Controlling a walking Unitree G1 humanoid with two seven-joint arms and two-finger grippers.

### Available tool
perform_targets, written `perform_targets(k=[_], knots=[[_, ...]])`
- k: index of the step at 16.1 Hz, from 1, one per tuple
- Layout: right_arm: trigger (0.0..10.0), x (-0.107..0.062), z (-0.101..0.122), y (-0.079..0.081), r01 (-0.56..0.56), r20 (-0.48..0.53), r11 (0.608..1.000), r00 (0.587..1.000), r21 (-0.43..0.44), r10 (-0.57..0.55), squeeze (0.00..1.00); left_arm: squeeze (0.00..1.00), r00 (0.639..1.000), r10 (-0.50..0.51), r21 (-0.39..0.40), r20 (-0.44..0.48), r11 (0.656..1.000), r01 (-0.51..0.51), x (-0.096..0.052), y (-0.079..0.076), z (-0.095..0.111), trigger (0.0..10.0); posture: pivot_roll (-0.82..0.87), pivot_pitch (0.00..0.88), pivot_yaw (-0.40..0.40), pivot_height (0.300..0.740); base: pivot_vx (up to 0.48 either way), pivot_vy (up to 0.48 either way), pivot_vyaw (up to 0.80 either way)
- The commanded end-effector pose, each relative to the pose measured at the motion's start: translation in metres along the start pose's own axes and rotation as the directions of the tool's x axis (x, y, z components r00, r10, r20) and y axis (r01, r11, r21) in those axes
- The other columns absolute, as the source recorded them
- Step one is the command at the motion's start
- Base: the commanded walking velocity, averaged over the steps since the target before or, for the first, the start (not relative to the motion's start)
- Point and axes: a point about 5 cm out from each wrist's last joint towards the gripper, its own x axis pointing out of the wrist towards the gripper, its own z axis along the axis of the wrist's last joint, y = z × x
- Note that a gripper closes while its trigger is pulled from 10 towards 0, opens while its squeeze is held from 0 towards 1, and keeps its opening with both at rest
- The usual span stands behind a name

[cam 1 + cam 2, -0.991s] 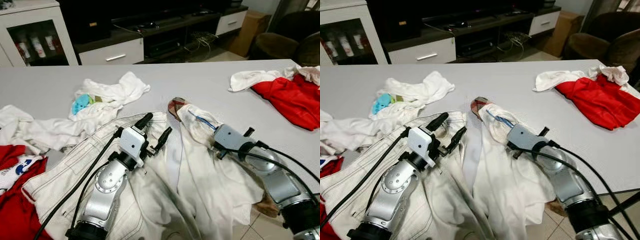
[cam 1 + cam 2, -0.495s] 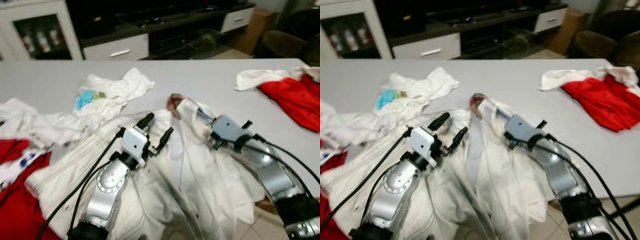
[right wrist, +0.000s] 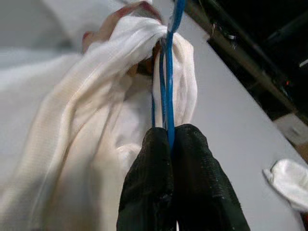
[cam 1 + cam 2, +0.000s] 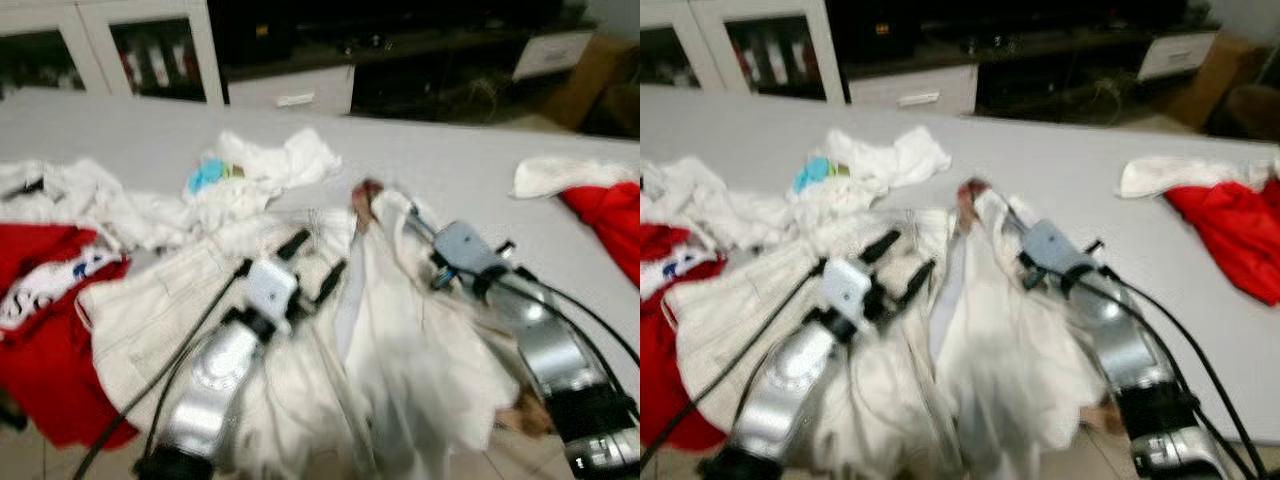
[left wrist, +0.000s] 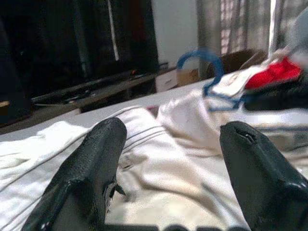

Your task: Hang hanger

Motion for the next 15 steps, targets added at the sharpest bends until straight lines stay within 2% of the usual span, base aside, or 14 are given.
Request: perform_targets(k=[1,4,11,15], knots=[[10.0,-0.0026,-0.0022,-0.0065,0.019,-0.009,1.000,1.000,0.002,-0.019,0.00,0.00,1.000,-0.012,-0.010,0.000,1.000,0.012,0.0030,-0.0066,-0.0001,10.0,-0.06,0.000,-0.003,0.740,0.000,-0.311,0.00],[10.0,-0.0023,-0.0023,-0.0048,0.015,-0.008,1.000,1.000,0.007,-0.015,0.00,0.00,1.000,-0.011,-0.004,-0.004,1.000,0.011,0.0028,-0.0061,-0.0004,10.0,-0.05,0.000,-0.001,0.740,0.000,-0.337,0.00],[10.0,-0.0025,-0.0014,-0.0024,0.004,0.000,1.000,1.000,0.015,-0.004,0.00,0.00,1.000,-0.009,-0.003,-0.004,1.000,0.009,0.0035,-0.0054,-0.0004,10.0,-0.06,0.000,0.001,0.740,0.229,-0.379,0.00],[10.0,-0.0034,-0.0015,-0.0020,-0.002,0.002,1.000,1.000,0.014,0.002,0.00,0.00,1.000,-0.007,-0.009,-0.004,1.000,0.007,0.0036,-0.0056,-0.0006,10.0,-0.05,0.000,-0.002,0.740,0.000,0.000,0.00]])
